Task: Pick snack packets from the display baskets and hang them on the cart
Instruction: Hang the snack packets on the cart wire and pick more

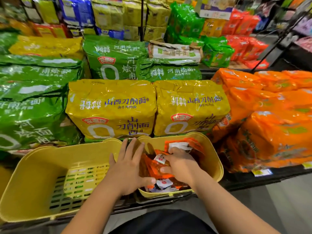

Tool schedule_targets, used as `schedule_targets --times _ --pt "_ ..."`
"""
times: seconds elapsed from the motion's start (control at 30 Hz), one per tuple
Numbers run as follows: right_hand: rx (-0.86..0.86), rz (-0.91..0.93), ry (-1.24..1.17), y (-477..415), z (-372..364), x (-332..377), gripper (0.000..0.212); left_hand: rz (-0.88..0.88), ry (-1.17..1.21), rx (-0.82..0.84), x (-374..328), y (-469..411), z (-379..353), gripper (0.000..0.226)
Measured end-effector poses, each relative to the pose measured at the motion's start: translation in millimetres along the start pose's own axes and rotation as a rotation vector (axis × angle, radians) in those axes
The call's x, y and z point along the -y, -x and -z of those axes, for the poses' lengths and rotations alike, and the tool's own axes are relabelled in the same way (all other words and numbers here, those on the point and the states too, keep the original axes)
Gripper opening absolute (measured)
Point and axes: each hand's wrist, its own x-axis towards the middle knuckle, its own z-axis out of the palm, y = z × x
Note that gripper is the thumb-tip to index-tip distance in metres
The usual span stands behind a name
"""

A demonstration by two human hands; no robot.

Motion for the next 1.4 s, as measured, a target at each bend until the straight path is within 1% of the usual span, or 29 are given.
schedule_targets --times 0.1,0.17,0.23,0.3,0.33,0.37,0.4,0.43,0.47,0.5,0.53,0.57,0.63,0.67,0.7,0.73,0.77,0.8,0.83,0.87,0.9,0.93,1.03,1.1,1.17,1.2,1.27,1.33,1.4 --pt "-0.007 -0.056 -0.067 -9 0 0 0.053 0.017 0.025 0.006 0 -2 -1 0.116" --pt "-0.029 -0.035 -0.119 -10 -1 -1 0.045 0.019 0.035 0.019 0 -3 0 0.111" --pt "-0.088 0.055 -0.192 -5 -4 -7 0.036 0.017 0.034 0.023 1 -2 2 0.104" --pt "-0.187 0.178 -0.327 9 -5 -12 0.027 0.015 0.037 0.028 1 -1 3 0.098" --pt "-0.232 0.215 -0.406 17 -2 -12 0.024 0.009 0.036 0.024 2 0 4 0.099" --pt "-0.292 0.232 -0.476 24 1 -12 0.02 0.003 0.043 0.015 2 1 6 0.104" --pt "-0.369 0.232 -0.538 32 6 -10 0.015 -0.015 0.067 -0.01 2 2 6 0.114" --pt "-0.441 0.217 -0.613 38 11 -8 0.014 -0.049 0.112 -0.057 1 3 9 0.125" --pt "-0.503 0.204 -0.702 45 16 -5 0.021 -0.091 0.171 -0.105 -2 5 12 0.13" --pt "-0.53 0.196 -0.808 51 20 -4 0.024 -0.133 0.252 -0.145 -6 6 14 0.13" --pt "-0.515 0.208 -0.93 57 23 -2 0.024 -0.152 0.369 -0.173 -10 7 17 0.125" --pt "-0.478 0.224 -1.054 61 24 1 0.025 -0.145 0.527 -0.19 -14 7 19 0.114" --pt "-0.394 0.251 -1.256 64 21 9 0.03 -0.091 0.881 -0.232 -17 4 21 0.084" --pt "-0.362 0.231 -1.327 64 19 11 0.028 -0.077 0.98 -0.253 -16 2 20 0.067" --pt "-0.335 0.194 -1.398 61 16 10 0.023 -0.078 0.991 -0.294 -13 1 19 0.051" --pt "-0.324 0.15 -1.468 59 13 7 0.02 -0.096 0.95 -0.349 -9 1 19 0.038" --pt "-0.358 0.073 -1.466 55 10 1 0.02 -0.112 0.914 -0.408 -6 2 21 0.029" --pt "-0.431 -0.02 -1.336 51 9 -8 0.021 -0.12 0.932 -0.45 -2 2 22 0.024" --pt "-0.504 -0.12 -1.089 48 8 -17 0.022 -0.131 1.006 -0.468 1 2 23 0.02" --pt "-0.536 -0.201 -0.813 46 9 -24 0.023 -0.141 1.128 -0.466 3 1 24 0.017" --pt "-0.534 -0.24 -0.568 43 9 -28 0.028 -0.13 1.232 -0.458 5 1 24 0.014" --pt "-0.504 -0.245 -0.399 39 9 -31 0.034 -0.118 1.319 -0.456 6 0 23 0.013" --pt "-0.369 -0.234 -0.163 21 4 -31 0.047 -0.045 1.489 -0.445 2 2 22 0.013" --pt "-0.364 -0.262 -0.067 12 0 -28 0.046 0.006 1.565 -0.389 -1 4 20 0.011" --pt "-0.365 -0.295 -0.012 3 -3 -27 0.039 0.026 1.599 -0.318 -2 6 19 0.02" --pt "-0.339 -0.309 -0.022 -2 -4 -28 0.036 0.016 1.589 -0.29 -1 7 18 0.028" --pt "-0.269 -0.296 -0.122 -7 -7 -33 0.029 -0.017 1.537 -0.255 1 9 19 0.038" --pt "-0.325 -0.252 -0.23 3 -4 -39 0.022 -0.039 1.505 -0.246 3 8 18 0.041" --pt "-0.498 -0.17 -0.358 27 7 -44 0.015 -0.048 1.478 -0.274 4 7 17 0.039"
